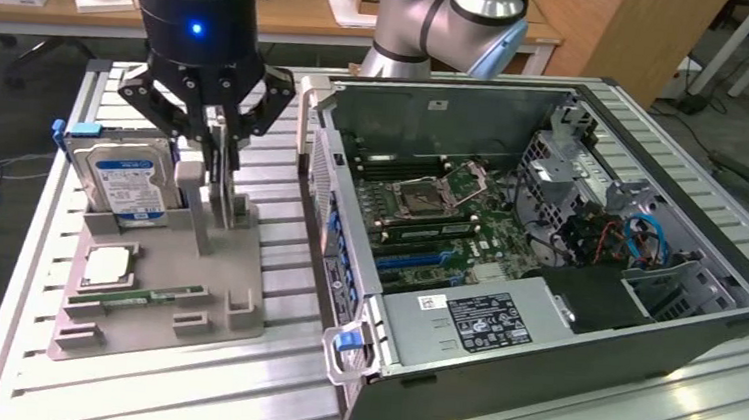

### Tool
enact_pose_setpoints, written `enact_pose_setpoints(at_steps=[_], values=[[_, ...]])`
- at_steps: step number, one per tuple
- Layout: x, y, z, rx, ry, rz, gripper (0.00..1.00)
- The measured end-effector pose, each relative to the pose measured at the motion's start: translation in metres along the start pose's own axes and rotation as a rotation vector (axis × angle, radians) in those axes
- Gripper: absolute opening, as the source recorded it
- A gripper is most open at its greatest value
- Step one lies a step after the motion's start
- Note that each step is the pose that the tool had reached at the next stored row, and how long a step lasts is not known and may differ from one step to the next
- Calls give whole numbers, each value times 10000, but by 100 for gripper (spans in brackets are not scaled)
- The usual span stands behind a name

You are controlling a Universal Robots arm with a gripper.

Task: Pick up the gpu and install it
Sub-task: 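Pick up the gpu and move the gpu toward the slot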

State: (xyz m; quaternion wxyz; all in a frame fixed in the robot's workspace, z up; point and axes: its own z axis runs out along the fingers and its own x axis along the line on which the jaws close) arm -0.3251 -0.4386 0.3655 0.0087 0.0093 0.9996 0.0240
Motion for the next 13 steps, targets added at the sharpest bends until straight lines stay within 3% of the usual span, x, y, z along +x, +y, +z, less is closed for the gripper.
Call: enact_pose_setpoints(at_steps=[13], values=[[7, 10, -205, 0, -1, -2, 27]])
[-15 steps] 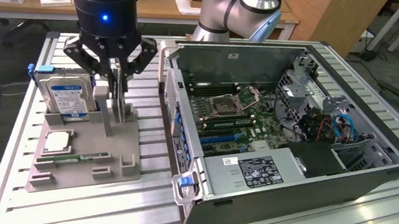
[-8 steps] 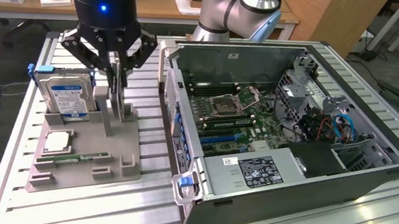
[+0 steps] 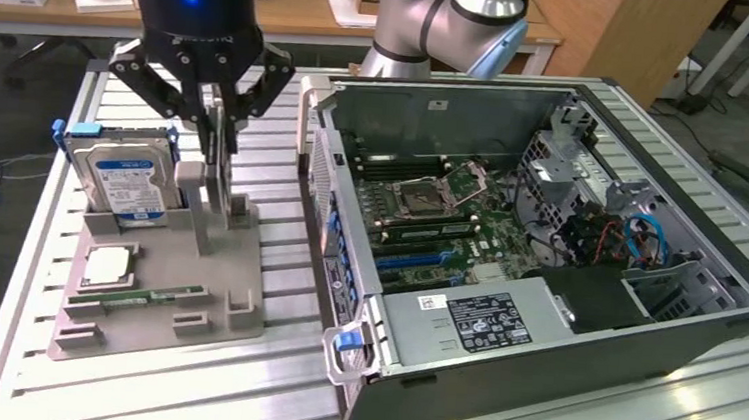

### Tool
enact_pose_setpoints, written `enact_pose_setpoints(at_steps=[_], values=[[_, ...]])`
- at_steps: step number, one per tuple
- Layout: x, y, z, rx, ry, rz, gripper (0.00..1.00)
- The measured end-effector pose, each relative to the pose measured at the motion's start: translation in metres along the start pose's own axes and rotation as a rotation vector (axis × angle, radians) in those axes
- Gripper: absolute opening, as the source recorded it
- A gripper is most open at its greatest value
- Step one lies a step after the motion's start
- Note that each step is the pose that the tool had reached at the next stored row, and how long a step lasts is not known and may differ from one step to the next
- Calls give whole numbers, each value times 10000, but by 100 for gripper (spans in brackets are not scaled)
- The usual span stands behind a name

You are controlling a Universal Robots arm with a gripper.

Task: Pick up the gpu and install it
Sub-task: 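Pick up the gpu and move the gpu toward the slot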

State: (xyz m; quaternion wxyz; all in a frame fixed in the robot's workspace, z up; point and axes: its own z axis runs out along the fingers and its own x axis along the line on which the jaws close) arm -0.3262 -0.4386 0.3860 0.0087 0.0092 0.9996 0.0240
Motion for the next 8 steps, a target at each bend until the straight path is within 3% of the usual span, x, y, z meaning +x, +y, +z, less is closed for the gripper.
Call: enact_pose_setpoints(at_steps=[8], values=[[2, 6, -123, 0, 1, -3, 27]])
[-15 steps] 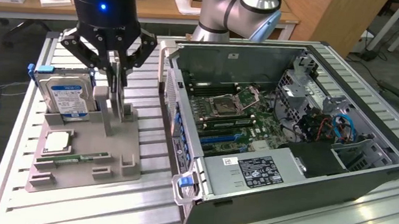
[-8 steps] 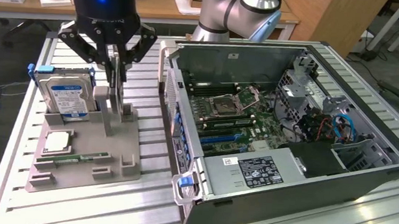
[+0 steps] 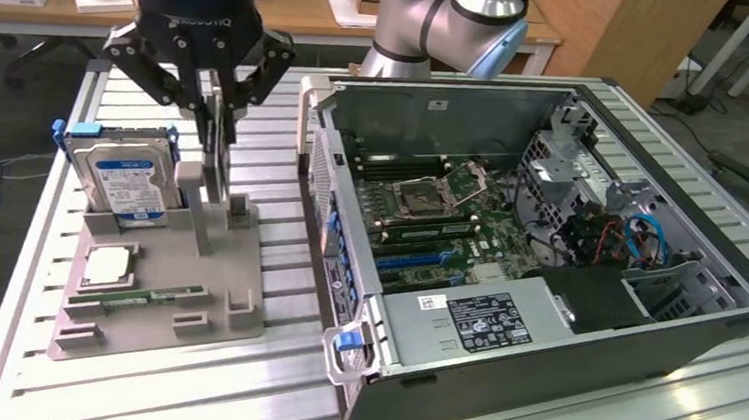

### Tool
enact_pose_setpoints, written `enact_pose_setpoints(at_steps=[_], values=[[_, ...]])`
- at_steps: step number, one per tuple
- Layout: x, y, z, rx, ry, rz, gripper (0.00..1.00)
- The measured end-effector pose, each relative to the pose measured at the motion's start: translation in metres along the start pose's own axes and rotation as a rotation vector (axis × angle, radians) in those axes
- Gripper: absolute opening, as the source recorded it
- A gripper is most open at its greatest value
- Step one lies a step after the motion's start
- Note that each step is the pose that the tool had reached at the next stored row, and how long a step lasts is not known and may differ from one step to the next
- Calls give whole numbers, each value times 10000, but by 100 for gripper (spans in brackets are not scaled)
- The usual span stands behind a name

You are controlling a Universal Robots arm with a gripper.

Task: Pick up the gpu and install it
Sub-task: 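Pick up the gpu and move the gpu toward the slot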

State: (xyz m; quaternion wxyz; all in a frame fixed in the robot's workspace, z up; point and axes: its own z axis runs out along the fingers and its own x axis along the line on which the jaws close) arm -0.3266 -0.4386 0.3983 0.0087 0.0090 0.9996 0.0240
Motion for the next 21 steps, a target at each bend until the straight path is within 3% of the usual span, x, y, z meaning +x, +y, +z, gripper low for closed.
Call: enact_pose_setpoints(at_steps=[13, 21], values=[[6, 8, -182, 0, 0, -4, 27], [-44, 10, -187, -1, 0, -3, 27]])
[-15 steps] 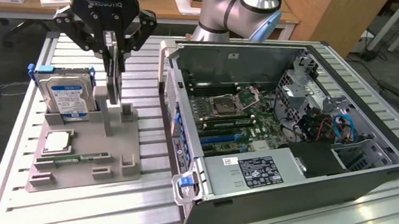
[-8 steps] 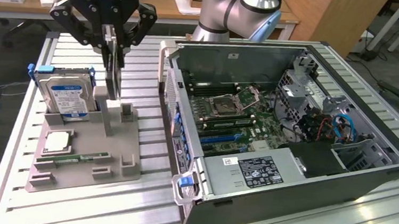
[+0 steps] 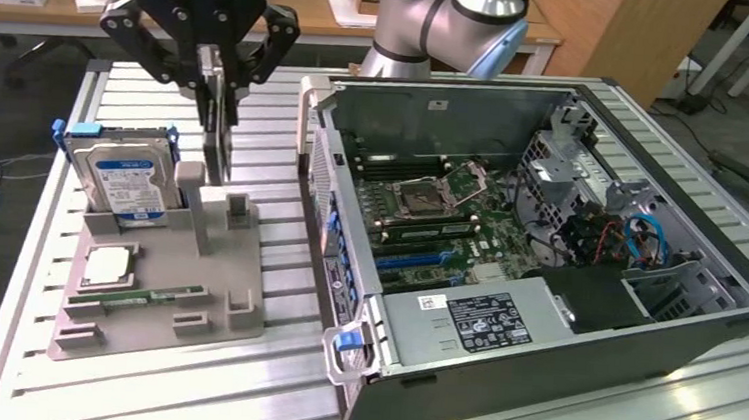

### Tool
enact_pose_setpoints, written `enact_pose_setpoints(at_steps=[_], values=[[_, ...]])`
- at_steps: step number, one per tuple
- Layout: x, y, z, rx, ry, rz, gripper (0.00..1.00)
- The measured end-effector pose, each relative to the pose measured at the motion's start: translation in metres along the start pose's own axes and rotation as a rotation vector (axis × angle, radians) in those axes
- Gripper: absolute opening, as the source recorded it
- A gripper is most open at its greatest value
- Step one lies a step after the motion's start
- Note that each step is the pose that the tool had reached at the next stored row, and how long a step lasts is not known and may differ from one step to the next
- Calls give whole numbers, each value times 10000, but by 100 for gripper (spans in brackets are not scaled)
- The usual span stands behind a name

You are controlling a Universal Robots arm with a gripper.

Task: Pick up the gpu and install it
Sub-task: 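Pick up the gpu and move the gpu toward the slot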

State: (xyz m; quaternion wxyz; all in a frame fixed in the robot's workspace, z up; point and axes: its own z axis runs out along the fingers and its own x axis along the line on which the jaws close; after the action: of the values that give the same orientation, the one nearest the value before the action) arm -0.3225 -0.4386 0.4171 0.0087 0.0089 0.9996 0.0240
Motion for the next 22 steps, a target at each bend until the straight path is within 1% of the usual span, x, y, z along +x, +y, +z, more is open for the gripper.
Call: enact_pose_setpoints(at_steps=[2, 5, 8, 13, 16, 18, 19, 21, 22], values=[[-47, 0, 1, -1, 1, -1, 27], [-154, 2, 3, -5, 1, -7, 27], [-224, 4, 5, -15, 1, -8, 27], [-312, 5, 6, -20, 1, -15, 27], [-317, 6, 6, -16, 2, -13, 27], [-322, 7, 6, 38, 2, -16, 27], [-323, 7, 6, 87, 0, -16, 27], [-324, 8, 6, 242, -2, -19, 27], [-324, 8, 6, 299, -3, -20, 27]])
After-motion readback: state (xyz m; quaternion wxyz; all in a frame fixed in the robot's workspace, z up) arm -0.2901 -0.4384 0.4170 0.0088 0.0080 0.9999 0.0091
